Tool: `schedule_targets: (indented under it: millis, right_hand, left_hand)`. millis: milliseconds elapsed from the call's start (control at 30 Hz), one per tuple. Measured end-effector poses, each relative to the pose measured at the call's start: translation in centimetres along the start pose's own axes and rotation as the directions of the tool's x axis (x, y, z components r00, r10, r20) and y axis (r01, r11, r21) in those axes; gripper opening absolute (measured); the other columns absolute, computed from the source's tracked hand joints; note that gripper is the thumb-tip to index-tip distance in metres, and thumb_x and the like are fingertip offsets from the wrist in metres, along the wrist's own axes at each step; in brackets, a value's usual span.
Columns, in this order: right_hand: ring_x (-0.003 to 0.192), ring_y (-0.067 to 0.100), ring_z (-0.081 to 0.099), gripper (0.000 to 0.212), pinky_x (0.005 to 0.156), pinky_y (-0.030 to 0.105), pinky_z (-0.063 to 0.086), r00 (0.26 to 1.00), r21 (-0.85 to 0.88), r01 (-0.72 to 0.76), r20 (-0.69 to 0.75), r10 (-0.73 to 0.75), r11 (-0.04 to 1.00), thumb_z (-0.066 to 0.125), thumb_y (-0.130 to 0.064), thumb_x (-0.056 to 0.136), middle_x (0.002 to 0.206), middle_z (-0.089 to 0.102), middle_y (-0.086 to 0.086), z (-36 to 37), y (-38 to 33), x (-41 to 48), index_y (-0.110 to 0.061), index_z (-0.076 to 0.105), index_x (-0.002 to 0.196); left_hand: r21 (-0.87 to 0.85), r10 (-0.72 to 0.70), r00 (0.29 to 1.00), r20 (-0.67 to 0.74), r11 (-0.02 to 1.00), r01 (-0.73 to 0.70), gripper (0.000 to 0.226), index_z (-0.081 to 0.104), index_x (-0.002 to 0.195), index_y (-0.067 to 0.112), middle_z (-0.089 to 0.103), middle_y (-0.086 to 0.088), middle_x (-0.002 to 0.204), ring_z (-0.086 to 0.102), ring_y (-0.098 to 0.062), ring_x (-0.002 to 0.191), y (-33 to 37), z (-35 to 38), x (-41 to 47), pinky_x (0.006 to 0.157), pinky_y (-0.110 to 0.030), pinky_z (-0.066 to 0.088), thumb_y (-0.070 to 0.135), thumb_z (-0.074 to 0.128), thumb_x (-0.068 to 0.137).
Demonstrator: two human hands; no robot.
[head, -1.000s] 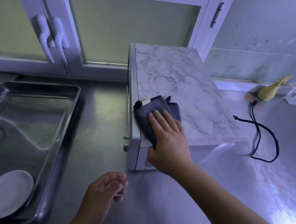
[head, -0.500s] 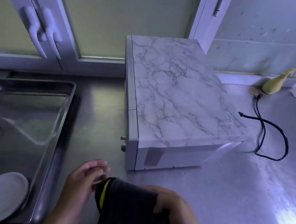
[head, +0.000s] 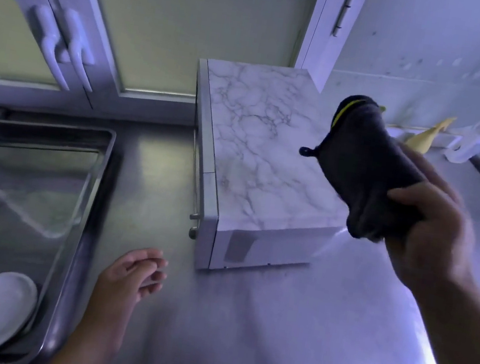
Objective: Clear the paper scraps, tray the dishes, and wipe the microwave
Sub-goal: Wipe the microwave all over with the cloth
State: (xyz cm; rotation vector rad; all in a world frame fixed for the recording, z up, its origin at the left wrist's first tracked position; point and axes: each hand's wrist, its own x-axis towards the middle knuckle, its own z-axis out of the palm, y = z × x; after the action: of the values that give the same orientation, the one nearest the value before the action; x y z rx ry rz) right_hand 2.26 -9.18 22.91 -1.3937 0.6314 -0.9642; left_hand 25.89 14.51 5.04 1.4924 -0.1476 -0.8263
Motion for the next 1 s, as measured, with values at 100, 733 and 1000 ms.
schedule_targets:
  millis: [100, 733, 1000]
  right_hand:
    - [0.087, 0.013, 0.065, 0.054, 0.075, 0.027, 0.051, 0.983, -0.604, 0.081, 0.178, 0.035, 0.793, 0.055, -0.014, 0.089, 0.105, 0.069, -0.009, 0.1, 2.7, 2.1, -0.030, 0.052, 0.141]
    - [0.152, 0.024, 0.012, 0.097, 0.120, 0.043, 0.016, 0.873, -0.889, 0.428, 0.453, 0.182, 0.162, 0.032, -0.084, 0.078, 0.166, 0.016, -0.003, 11.0, 11.0, 4.7, -0.032, 0.013, 0.158]
    - [0.145, 0.029, 0.033, 0.085, 0.118, 0.042, 0.029, 0.812, -0.791, 0.570, 0.583, -0.006, 0.222, 0.069, -0.031, 0.073, 0.156, 0.039, 0.003, 9.8, 10.6, -1.1, -0.023, 0.039, 0.151]
  left_hand:
    - [-0.029, -0.017, 1.000, 0.000, 0.999, 0.017, 0.022, 0.072, 0.095, 0.011, 0.076, -0.008, 0.084, 0.068, -0.013, 0.067, 0.2, -0.3, -0.4, 0.068, -0.032, 0.052, -0.004, 0.055, 0.093]
    - [0.014, -0.132, 0.989, -0.064, 0.991, 0.134, 0.025, 0.069, 0.092, 0.010, 0.074, -0.011, 0.083, 0.063, -0.027, 0.075, -2.2, -3.0, -2.1, 0.068, -0.035, 0.048, -0.009, 0.052, 0.094]
    - [0.039, -0.114, 0.994, -0.004, 0.993, 0.114, 0.022, 0.072, 0.097, 0.011, 0.077, -0.007, 0.086, 0.068, -0.020, 0.074, -1.2, -2.1, -1.8, 0.066, -0.031, 0.052, -0.004, 0.056, 0.093]
